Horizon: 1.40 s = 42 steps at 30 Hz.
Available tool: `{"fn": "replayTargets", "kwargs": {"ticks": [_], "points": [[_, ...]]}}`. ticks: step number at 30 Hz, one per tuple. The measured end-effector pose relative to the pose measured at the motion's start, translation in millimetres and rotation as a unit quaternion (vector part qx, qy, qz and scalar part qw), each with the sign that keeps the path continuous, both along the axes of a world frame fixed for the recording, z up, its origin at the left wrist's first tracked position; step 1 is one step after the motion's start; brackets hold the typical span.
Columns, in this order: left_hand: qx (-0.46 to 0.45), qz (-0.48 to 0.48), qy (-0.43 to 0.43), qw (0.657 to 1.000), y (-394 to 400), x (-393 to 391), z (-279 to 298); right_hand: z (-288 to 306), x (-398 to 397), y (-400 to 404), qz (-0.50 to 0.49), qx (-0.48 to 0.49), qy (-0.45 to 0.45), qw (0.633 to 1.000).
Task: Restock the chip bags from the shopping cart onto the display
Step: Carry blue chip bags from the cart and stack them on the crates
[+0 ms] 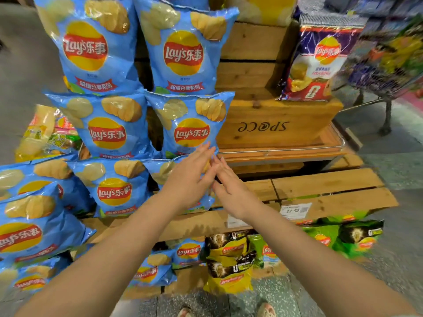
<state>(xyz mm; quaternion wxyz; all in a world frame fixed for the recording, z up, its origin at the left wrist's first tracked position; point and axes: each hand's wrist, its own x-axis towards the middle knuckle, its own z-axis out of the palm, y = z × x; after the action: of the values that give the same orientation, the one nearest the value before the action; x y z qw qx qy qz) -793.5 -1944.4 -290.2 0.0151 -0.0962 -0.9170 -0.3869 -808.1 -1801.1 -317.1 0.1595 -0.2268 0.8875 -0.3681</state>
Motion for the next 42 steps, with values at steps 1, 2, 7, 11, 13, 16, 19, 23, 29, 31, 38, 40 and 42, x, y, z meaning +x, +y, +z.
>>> {"fn": "replayTargets", "kwargs": {"ticks": [1, 2, 7, 11, 13, 16, 19, 23, 29, 31, 38, 40, 42], "points": [[0.014, -0.014, -0.002, 1.000, 8.4, 1.4, 14.5, 14.8, 1.6, 9.0, 0.000, -0.007, 0.018, 1.000], [0.028, -0.032, -0.006, 0.999, 18.0, 3.4, 29.5, 29.4, 3.8, 19.6, 0.001, -0.010, 0.036, 0.999], [0.075, -0.113, -0.001, 0.991, 85.4, 19.9, 104.6, 104.6, 27.9, 93.9, -0.009, 0.005, 0.080, 0.997], [0.165, -0.118, 0.003, 0.979, 151.1, 35.6, 158.3, 165.4, 48.5, 165.6, -0.010, 0.007, 0.107, 0.994], [0.165, -0.118, 0.033, 0.979, 182.0, 41.5, 182.5, 193.9, 56.5, 200.0, -0.016, -0.002, 0.131, 0.991], [0.123, -0.135, 0.061, 0.981, 227.7, 48.6, 212.1, 229.3, 70.0, 249.2, -0.029, -0.043, 0.144, 0.988], [0.115, -0.161, 0.066, 0.978, 275.7, 58.7, 231.4, 249.0, 85.5, 297.4, -0.043, -0.077, 0.140, 0.986], [0.088, -0.183, 0.085, 0.976, 340.5, 71.8, 241.4, 256.7, 101.8, 362.8, -0.084, -0.081, 0.136, 0.984], [0.102, -0.231, 0.074, 0.965, 438.5, 78.0, 239.5, 255.8, 127.0, 455.3, -0.171, -0.027, 0.150, 0.973], [0.100, -0.256, 0.064, 0.959, 471.8, 75.7, 237.9, 255.7, 130.8, 488.8, -0.189, -0.016, 0.148, 0.971], [0.126, -0.323, 0.033, 0.937, 564.6, 39.6, 215.1, 245.4, 118.7, 577.6, -0.218, 0.011, 0.147, 0.965], [0.111, -0.335, 0.038, 0.935, 589.8, 24.9, 213.7, 240.7, 105.6, 601.2, -0.231, 0.012, 0.153, 0.961], [0.115, -0.341, 0.043, 0.932, 617.4, 6.3, 212.9, 240.2, 90.9, 624.1, -0.243, 0.018, 0.164, 0.956]]}}
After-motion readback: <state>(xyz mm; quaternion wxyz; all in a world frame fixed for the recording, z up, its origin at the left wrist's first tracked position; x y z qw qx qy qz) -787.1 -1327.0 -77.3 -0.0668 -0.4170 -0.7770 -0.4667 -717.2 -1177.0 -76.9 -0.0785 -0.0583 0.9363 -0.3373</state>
